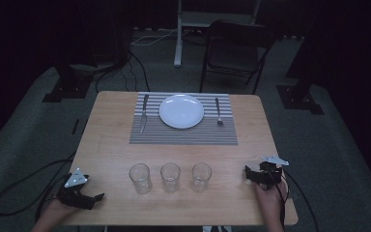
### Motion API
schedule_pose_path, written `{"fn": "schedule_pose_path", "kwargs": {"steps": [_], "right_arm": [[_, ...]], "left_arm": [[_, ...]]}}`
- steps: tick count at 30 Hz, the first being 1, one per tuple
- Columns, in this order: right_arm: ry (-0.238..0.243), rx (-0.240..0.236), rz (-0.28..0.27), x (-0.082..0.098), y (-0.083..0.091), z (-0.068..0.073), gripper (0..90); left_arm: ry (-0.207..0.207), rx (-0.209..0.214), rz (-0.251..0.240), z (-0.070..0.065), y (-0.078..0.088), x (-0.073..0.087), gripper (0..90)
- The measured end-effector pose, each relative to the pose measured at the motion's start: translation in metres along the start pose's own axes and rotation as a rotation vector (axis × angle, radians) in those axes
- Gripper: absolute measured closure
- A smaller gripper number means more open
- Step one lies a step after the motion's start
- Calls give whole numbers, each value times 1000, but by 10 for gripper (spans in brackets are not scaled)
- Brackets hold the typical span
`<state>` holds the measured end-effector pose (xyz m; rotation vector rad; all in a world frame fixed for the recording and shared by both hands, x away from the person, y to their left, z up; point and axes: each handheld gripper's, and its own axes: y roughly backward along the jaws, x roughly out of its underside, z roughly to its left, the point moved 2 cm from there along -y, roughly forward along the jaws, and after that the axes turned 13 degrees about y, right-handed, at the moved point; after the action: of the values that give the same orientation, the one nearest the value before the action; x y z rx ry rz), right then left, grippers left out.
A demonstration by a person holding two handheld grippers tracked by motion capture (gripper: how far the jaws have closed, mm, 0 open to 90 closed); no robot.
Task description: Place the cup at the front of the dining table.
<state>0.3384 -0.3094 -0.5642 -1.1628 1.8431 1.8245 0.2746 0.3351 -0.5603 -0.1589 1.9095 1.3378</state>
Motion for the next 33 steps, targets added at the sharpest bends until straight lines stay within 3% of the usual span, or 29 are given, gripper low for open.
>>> {"fn": "schedule_pose_path", "kwargs": {"steps": [6,11,25,33], "right_arm": [[0,0,0,0,0,0,118],[0,0,0,0,0,0,118],[0,0,0,0,0,0,119],[1,1,0,0,0,0,119]], "left_arm": [[24,-21,-3,3,2,1,0],[21,-22,3,3,2,1,1],[-22,-1,34,1,1,-3,2],[-25,43,27,-6,4,-8,14]]}}
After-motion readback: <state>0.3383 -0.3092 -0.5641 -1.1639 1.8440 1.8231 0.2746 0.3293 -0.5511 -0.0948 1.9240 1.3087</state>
